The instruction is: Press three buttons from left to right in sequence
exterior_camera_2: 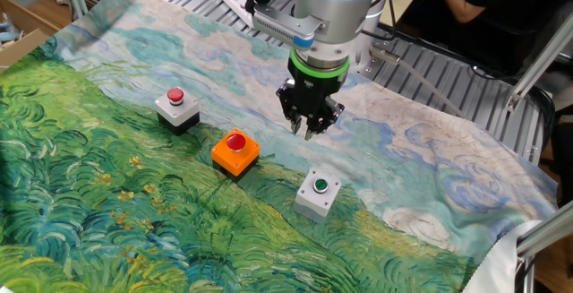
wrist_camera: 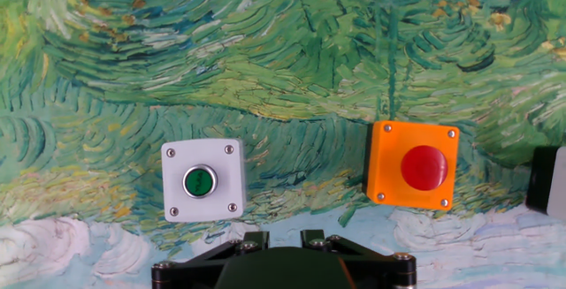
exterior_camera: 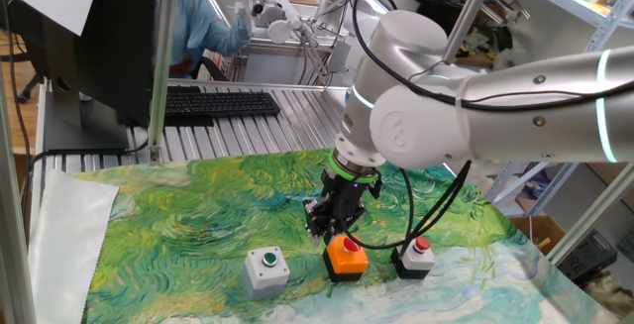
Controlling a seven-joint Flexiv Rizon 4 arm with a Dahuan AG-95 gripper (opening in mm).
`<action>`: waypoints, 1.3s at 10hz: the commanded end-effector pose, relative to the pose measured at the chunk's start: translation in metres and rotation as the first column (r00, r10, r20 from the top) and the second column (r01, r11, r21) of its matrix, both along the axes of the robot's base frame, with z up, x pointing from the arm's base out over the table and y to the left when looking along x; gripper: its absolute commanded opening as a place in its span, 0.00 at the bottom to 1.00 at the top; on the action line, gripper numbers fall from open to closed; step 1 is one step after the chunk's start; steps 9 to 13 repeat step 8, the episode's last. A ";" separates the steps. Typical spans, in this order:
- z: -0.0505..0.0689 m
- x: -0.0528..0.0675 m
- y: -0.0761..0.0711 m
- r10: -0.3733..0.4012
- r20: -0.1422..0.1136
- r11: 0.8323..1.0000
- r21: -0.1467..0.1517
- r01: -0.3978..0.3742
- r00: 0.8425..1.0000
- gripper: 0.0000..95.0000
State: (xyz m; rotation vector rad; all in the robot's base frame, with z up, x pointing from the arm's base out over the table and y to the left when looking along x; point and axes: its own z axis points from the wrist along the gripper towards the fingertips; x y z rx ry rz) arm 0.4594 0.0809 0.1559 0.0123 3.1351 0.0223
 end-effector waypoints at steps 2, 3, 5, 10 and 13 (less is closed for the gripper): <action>0.000 0.000 0.000 -0.014 0.000 1.000 0.001 0.014 1.000 0.20; 0.000 0.000 0.000 -0.019 0.000 1.000 0.001 0.019 1.000 0.20; 0.000 0.000 0.000 -0.022 -0.001 1.000 0.004 0.022 1.000 0.20; 0.000 0.000 0.000 -0.048 -0.001 0.999 0.004 0.048 0.999 0.20; 0.000 0.000 0.000 -0.048 -0.001 0.999 0.004 0.048 0.999 0.20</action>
